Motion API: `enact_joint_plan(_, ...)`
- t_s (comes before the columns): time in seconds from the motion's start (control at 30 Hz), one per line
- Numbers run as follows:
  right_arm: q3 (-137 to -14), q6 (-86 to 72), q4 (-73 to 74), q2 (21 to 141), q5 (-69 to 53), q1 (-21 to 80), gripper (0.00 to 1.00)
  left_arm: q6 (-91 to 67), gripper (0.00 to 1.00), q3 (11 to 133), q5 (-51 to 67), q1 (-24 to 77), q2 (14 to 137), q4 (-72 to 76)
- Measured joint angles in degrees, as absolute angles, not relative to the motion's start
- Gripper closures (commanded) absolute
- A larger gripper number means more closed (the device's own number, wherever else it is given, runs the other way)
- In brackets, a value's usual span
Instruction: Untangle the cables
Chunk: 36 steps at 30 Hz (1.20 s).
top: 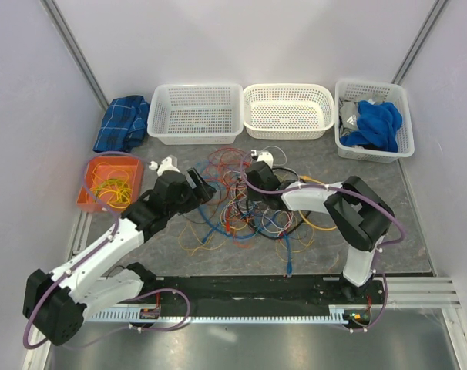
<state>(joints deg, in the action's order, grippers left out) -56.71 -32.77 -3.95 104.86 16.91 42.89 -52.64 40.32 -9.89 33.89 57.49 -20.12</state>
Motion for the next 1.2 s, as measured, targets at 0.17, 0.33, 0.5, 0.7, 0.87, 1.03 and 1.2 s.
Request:
enact_joint_plan(0.17, -56.80, -32.69, -4.32, 104.86, 16.10, 42.89, 1.00, -52.62, 0.14, 39.29, -9.98, 33.89, 52.45, -19.62)
enact_joint_plan(0.33, -56.62, -30.24, -1.10, 97.60, 15.05, 43.07, 1.00, -51.72, 0.14, 39.44, -10.46, 33.89, 50.74, -19.53)
enact_joint_plan(0.5, -59.83, -26.35, 4.16, 83.09, 13.45, 44.91, 1.00, -49.65, 0.14, 40.36, -11.57, 33.89, 47.44, -19.55)
enact_joint_plan(0.7, -64.36, -24.60, 8.80, 72.31, 11.00, 45.58, 1.00, -47.00, 0.14, 40.88, -11.70, 33.89, 43.33, -16.82)
enact_joint_plan(0.87, -66.06, -24.56, 13.91, 67.72, 8.93, 45.52, 1.00, -44.07, 0.14, 40.88, -7.99, 33.89, 42.68, -11.25)
enact_joint_plan(1.03, -66.48, -24.71, 16.67, 65.63, 7.31, 45.52, 1.00, -43.00, 0.13, 38.85, 2.07, 33.87, 43.27, 0.30)
enact_joint_plan(1.2, -66.50, -25.47, 17.85, 64.97, 7.07, 45.52, 1.00, -42.72, 0.10, 33.26, 15.92, 35.79, 48.77, 17.10)
